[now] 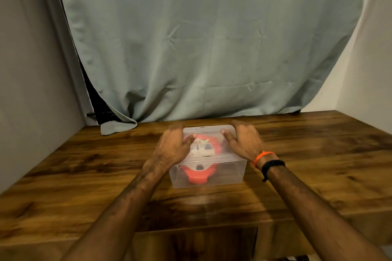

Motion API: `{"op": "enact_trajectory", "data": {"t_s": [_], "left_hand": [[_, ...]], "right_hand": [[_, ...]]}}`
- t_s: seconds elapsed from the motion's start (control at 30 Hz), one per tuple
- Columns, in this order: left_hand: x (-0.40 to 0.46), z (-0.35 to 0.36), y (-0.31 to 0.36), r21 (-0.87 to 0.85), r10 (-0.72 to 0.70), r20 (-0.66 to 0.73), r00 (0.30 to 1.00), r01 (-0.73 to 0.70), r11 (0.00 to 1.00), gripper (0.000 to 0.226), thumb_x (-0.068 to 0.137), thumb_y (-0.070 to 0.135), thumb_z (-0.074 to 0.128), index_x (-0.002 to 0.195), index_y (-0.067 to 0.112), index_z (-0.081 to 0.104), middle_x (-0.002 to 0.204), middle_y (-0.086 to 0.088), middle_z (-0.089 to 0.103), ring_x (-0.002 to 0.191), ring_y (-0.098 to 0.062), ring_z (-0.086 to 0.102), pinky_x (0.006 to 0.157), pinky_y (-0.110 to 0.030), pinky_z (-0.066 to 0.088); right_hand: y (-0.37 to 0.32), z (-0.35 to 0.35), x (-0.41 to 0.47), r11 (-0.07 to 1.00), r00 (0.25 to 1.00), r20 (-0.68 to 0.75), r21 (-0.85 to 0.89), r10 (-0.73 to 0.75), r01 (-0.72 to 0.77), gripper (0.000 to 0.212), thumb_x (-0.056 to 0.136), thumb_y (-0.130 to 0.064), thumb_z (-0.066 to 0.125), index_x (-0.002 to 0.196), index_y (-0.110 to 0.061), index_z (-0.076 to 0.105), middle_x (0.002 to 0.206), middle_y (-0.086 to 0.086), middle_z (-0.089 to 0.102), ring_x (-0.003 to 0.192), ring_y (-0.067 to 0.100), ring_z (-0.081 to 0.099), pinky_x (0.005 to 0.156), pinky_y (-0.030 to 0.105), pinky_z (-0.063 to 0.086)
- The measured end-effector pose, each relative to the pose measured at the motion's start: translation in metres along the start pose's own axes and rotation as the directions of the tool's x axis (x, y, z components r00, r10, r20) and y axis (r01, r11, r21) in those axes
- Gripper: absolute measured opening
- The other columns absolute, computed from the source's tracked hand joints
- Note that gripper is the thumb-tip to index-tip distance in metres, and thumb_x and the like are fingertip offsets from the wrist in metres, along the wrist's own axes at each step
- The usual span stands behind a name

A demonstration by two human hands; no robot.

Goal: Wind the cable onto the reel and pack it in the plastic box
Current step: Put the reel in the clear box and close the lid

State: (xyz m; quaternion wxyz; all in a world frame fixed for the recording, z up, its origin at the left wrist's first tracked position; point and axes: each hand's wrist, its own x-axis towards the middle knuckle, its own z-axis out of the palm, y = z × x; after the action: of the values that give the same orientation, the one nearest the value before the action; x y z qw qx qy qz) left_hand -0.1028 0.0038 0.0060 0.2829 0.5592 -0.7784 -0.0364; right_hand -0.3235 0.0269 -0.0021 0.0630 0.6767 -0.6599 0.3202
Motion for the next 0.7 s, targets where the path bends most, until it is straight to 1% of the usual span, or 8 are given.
{"op": "enact_trajectory", "data": {"t_s": [0.07,0.1,0.17,0.23,0.33,0.5,0.7], "left_hand": [[-0.013,-0.004,0.008,0.025,0.164,0.051,0.985,-0.166,0.986,0.059,0.099,0.050,0.048,0.139,0.007,0.051,0.140,-0.016,0.057,0.131,-0.031,0.049,0.110,-0.038,0.038],[-0.020,-0.005,0.011,0.038,0.208,0.086,0.974,-0.212,0.976,0.061,0.100,0.051,0.044,0.143,0.008,0.047,0.146,-0.014,0.052,0.138,-0.028,0.044,0.116,-0.038,0.032],[-0.030,-0.002,0.015,0.084,0.245,0.169,0.955,-0.262,0.962,0.062,0.102,0.051,0.036,0.149,0.011,0.040,0.155,-0.010,0.043,0.145,-0.024,0.033,0.122,-0.036,0.020],[-0.038,0.005,0.014,0.160,0.245,0.244,0.938,-0.288,0.944,0.061,0.104,0.050,0.030,0.153,0.014,0.034,0.160,-0.008,0.036,0.149,-0.022,0.026,0.124,-0.036,0.015],[-0.039,0.012,0.009,0.212,0.207,0.279,0.938,-0.270,0.939,0.060,0.104,0.051,0.024,0.154,0.019,0.032,0.162,-0.005,0.031,0.150,-0.022,0.024,0.123,-0.042,0.019],[-0.013,0.021,-0.001,0.206,0.206,0.258,0.944,-0.262,0.943,0.058,0.104,0.050,0.026,0.153,0.021,0.034,0.162,-0.003,0.032,0.150,-0.021,0.026,0.122,-0.042,0.021],[0.050,0.042,-0.018,0.234,0.196,0.228,0.954,-0.249,0.940,0.056,0.105,0.049,0.028,0.152,0.020,0.037,0.160,-0.003,0.036,0.148,-0.022,0.030,0.121,-0.040,0.024]], "right_hand": [[-0.007,-0.006,-0.010,0.981,0.977,0.095,0.000,-0.191,0.192,0.052,0.093,-0.052,0.045,0.129,-0.016,0.055,0.127,0.009,0.063,0.116,0.028,0.058,0.095,0.032,0.044],[-0.009,-0.007,-0.015,0.965,0.954,0.150,0.002,-0.258,0.261,0.057,0.092,-0.057,0.042,0.132,-0.018,0.052,0.133,0.006,0.060,0.121,0.025,0.055,0.100,0.031,0.042],[-0.012,-0.008,-0.026,0.941,0.910,0.254,-0.003,-0.327,0.339,0.063,0.093,-0.060,0.037,0.139,-0.018,0.046,0.144,0.006,0.050,0.133,0.020,0.045,0.112,0.033,0.035],[-0.013,-0.006,-0.034,0.922,0.884,0.303,-0.036,-0.357,0.385,0.063,0.095,-0.058,0.033,0.143,-0.018,0.042,0.150,0.007,0.043,0.140,0.018,0.036,0.117,0.034,0.027],[-0.013,-0.003,-0.038,0.909,0.875,0.308,-0.071,-0.373,0.412,0.059,0.098,-0.053,0.029,0.144,-0.018,0.041,0.151,0.005,0.041,0.141,0.016,0.034,0.118,0.033,0.025],[-0.012,0.010,-0.011,0.916,0.880,0.327,-0.093,-0.343,0.391,0.057,0.099,-0.051,0.029,0.144,-0.018,0.041,0.152,0.007,0.040,0.141,0.018,0.034,0.117,0.035,0.026],[0.002,0.040,0.050,0.930,0.888,0.340,-0.087,-0.310,0.358,0.055,0.099,-0.050,0.031,0.144,-0.020,0.042,0.152,0.007,0.040,0.142,0.018,0.034,0.117,0.035,0.027]]}}
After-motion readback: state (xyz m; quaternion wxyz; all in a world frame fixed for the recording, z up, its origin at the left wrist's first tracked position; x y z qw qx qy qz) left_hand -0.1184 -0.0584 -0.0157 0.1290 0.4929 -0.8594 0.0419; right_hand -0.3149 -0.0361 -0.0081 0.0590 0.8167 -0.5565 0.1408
